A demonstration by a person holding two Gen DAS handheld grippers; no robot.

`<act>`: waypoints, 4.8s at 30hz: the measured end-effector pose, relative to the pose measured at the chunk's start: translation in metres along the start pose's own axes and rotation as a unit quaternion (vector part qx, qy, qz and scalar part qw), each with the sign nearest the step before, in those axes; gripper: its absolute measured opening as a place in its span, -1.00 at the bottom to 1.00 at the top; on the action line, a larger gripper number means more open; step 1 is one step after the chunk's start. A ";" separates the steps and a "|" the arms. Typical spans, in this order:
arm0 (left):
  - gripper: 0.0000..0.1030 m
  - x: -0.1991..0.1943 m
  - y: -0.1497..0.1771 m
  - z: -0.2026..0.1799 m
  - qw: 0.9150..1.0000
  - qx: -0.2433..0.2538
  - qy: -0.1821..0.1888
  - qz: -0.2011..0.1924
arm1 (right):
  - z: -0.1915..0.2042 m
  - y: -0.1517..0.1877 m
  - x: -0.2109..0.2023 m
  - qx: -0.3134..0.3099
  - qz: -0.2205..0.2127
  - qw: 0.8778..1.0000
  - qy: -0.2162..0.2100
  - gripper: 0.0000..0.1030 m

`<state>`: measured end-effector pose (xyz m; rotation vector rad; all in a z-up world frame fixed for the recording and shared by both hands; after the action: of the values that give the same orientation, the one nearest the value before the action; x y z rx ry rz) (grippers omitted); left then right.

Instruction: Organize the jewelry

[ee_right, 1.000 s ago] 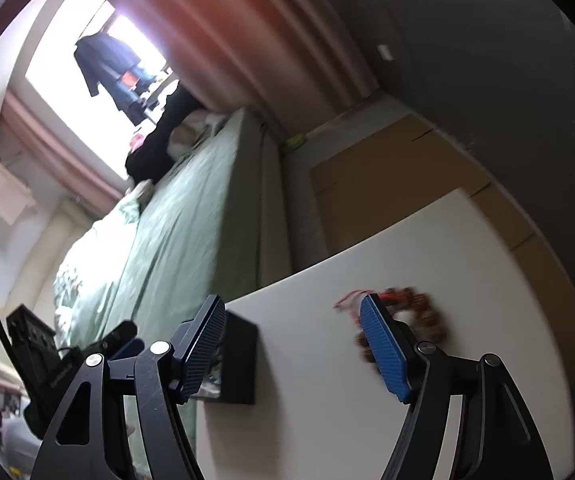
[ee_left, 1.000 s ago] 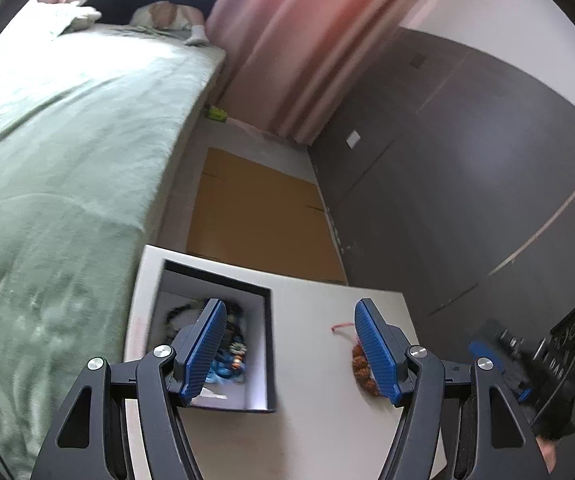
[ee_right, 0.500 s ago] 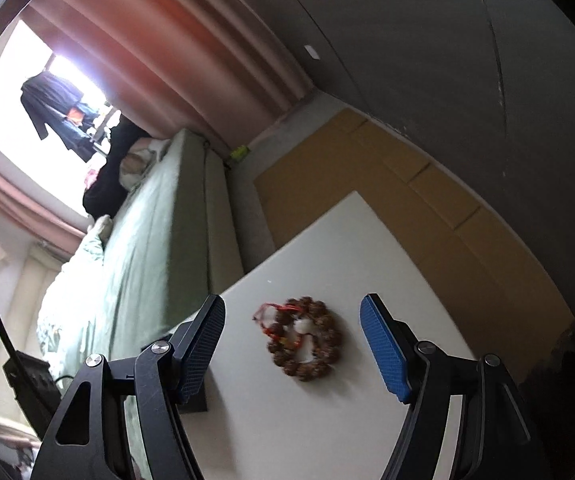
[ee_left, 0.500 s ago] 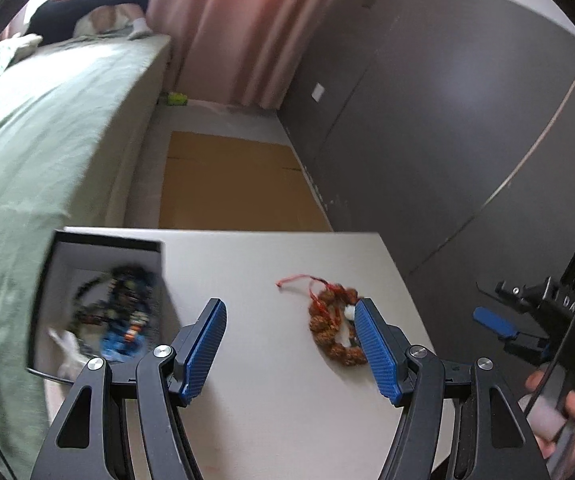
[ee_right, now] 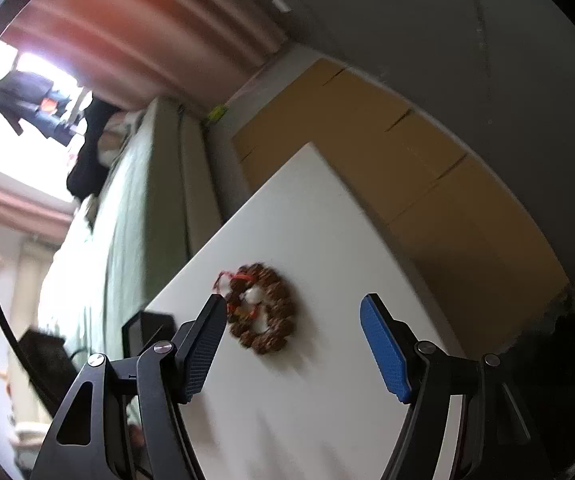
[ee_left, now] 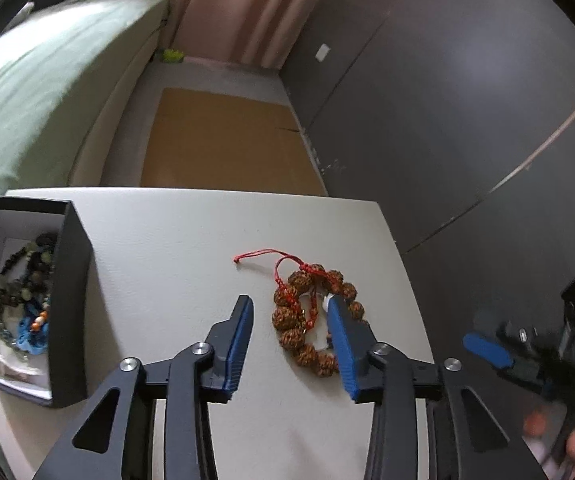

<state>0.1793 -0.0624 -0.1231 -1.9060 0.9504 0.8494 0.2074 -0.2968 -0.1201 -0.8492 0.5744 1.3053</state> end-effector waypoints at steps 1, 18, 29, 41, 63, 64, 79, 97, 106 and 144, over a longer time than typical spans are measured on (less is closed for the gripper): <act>-0.27 0.004 -0.002 -0.001 1.000 -0.001 0.001 0.004 | 0.002 0.000 0.001 -0.008 0.003 1.000 0.001 0.37; -0.71 0.053 -0.014 0.000 0.999 -0.027 -0.030 0.021 | 0.000 -0.001 0.003 -0.006 0.009 1.000 0.001 0.37; -0.88 0.011 0.003 -0.003 1.000 -0.003 0.014 -0.008 | 0.009 0.004 0.020 -0.015 0.029 0.999 0.016 0.37; -0.88 -0.045 0.005 0.011 0.998 0.007 0.043 -0.054 | 0.020 0.012 0.060 -0.031 0.047 0.996 0.063 0.10; -0.87 -0.127 -0.007 0.065 0.987 -0.062 0.081 -0.120 | 0.069 0.006 0.055 -0.071 -0.001 0.997 0.019 -0.61; -0.87 -0.129 -0.007 0.067 0.987 -0.062 0.078 -0.124 | 0.075 0.008 0.053 -0.076 -0.003 0.997 0.005 -0.61; -0.59 -0.141 -0.005 0.112 0.985 -0.101 0.011 -0.137 | 0.139 0.026 0.059 -0.109 -0.026 0.990 -0.092 -0.61; 0.32 -0.185 -0.005 0.172 0.963 -0.186 0.010 -0.196 | 0.203 0.050 0.079 -0.150 -0.011 0.968 -0.199 -0.61; 0.35 -0.197 -0.004 0.180 0.959 -0.195 0.002 -0.204 | 0.222 0.062 0.119 -0.158 0.031 0.974 -0.158 0.09; 0.01 -0.064 0.009 0.007 0.998 -0.001 0.001 -0.070 | 0.034 0.006 0.018 -0.038 -0.003 0.999 0.008 0.36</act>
<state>0.1387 -0.0406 -0.0767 -1.9509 0.8076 0.7668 0.2020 -0.2583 -0.1154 -0.9251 0.5372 1.3221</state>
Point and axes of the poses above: each gripper's, at about its wrist camera, not at the fingertips, and x roughly the way its jaws point, z to its left, y to its underside, the point moved 7 cm from there along x, roughly the way its jaws point, and after that the axes turned 7 degrees about z, right-handed, at the moved point
